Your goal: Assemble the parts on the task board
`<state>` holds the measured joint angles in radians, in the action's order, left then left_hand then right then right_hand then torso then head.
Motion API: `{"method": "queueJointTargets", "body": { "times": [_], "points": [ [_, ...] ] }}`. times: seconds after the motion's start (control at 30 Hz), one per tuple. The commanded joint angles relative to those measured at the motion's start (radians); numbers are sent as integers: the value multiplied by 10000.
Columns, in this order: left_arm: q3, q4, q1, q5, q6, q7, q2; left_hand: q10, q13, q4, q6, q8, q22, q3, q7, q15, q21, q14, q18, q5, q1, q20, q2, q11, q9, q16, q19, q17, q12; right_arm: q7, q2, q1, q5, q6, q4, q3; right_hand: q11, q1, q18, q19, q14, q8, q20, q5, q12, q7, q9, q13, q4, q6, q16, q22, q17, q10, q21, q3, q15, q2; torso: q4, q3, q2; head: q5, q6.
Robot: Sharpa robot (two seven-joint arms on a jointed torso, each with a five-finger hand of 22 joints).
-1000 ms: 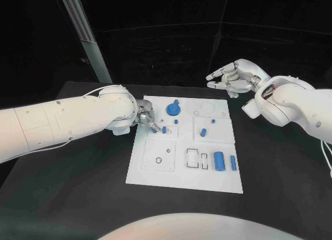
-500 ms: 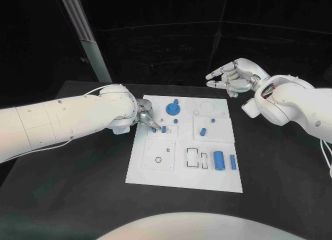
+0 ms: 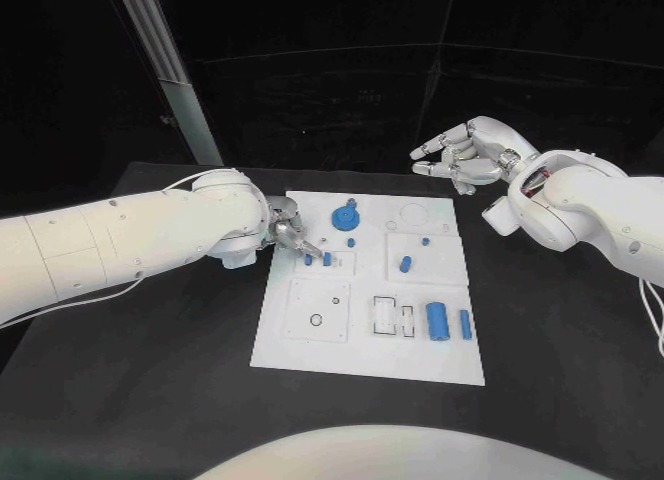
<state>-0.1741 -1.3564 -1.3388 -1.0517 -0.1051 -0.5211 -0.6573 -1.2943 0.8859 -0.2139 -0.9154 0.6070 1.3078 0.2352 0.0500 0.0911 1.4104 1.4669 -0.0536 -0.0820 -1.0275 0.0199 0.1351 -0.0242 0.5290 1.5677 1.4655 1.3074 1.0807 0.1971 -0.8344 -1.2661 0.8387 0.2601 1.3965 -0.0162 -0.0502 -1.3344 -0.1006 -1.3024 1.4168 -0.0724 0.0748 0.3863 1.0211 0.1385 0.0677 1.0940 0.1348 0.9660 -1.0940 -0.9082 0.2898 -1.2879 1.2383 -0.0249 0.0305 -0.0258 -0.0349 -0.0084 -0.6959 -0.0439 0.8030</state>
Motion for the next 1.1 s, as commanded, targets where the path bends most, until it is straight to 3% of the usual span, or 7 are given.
{"method": "queueJointTargets", "body": {
  "times": [0.03,0.13,0.23,0.4,0.67,0.87,1.1],
  "points": [
    [3,-41,-10,362,507,253,-36,123,-160,-177,200,-141,677,-317,51,-86,-61,1039,55,30,115,32,-17,47,-87,31,318,2634,-104,95,6,-16,7,13,7,-7,4,114,-204,53,-88,-12,-12,68,-64,39,3,-18,63,-17,36,14,-18,58,-56,0,14,29,-4,0,-3,10,-5],
    [4,-81,-14,787,1199,824,-142,803,-1219,-473,594,-426,448,-806,231,-204,-279,1039,5,12,51,138,-137,218,-289,31,223,2634,-920,97,2,-16,7,15,3,-7,4,123,-204,53,-90,-12,-12,70,-68,39,3,-23,70,-18,41,16,-22,61,-58,1,14,31,-2,-2,2,19,-7],
    [5,-65,-22,1348,1923,1707,-208,1807,-2335,-630,1009,-635,-1037,-1071,444,-378,-1667,882,-334,-28,-191,283,-318,423,-488,-282,-427,2113,-1907,94,-4,-16,7,17,-3,-7,4,123,-204,53,-90,-12,-12,70,-68,39,3,-23,70,-18,41,16,-22,61,-58,1,14,31,-8,9,9,41,-12],
    [3,-25,-34,2118,2731,3449,-235,3476,-3021,-383,1644,-783,-5517,-1194,875,-778,-6322,-703,-1218,-150,-1423,668,-610,860,-860,-2951,-2816,-1434,-2862,92,0,-16,7,17,-16,-7,4,123,-204,53,-90,-12,-12,70,-68,39,3,-23,70,-18,41,16,-22,61,-58,1,14,31,-1,9,-2,50,-26],
    [-22,134,-29,1991,3401,5498,30,4453,-4464,881,1566,-1379,-6396,-49,1139,-1036,-7617,-2536,-1276,-154,-3942,950,-718,1181,-1815,-5574,-3404,-4467,-4300,91,10,-16,6,14,-26,-7,4,123,-204,53,-90,-12,-12,70,-68,39,3,-23,70,-18,41,16,-22,61,-58,1,14,31,10,2,-9,127,-108],
    [-242,414,39,112,3672,6213,452,4085,-5899,1425,849,-2088,-6515,992,1159,-1035,-7606,-1792,-1306,-150,-4226,899,-101,1191,-2779,-5244,-2806,-4419,-5455,106,44,-15,6,7,-40,-7,3,142,-204,50,-87,-13,-11,81,-54,39,3,-15,87,-19,40,15,11,54,-61,-1,13,42,12,5,-8,189,-148],
    [-351,910,219,-1744,3731,6009,942,3978,-6693,1540,489,-2532,-6319,1213,1038,-1008,-7218,-668,-1293,-107,-3830,885,292,1182,-3326,-3614,-2130,-2787,-6037,113,74,-15,6,-8,-46,-7,4,141,-203,49,-85,-13,-11,85,-46,38,3,-9,89,-19,36,15,28,49,-62,-4,13,46,14,2,-9,221,-186]
  ]
}}
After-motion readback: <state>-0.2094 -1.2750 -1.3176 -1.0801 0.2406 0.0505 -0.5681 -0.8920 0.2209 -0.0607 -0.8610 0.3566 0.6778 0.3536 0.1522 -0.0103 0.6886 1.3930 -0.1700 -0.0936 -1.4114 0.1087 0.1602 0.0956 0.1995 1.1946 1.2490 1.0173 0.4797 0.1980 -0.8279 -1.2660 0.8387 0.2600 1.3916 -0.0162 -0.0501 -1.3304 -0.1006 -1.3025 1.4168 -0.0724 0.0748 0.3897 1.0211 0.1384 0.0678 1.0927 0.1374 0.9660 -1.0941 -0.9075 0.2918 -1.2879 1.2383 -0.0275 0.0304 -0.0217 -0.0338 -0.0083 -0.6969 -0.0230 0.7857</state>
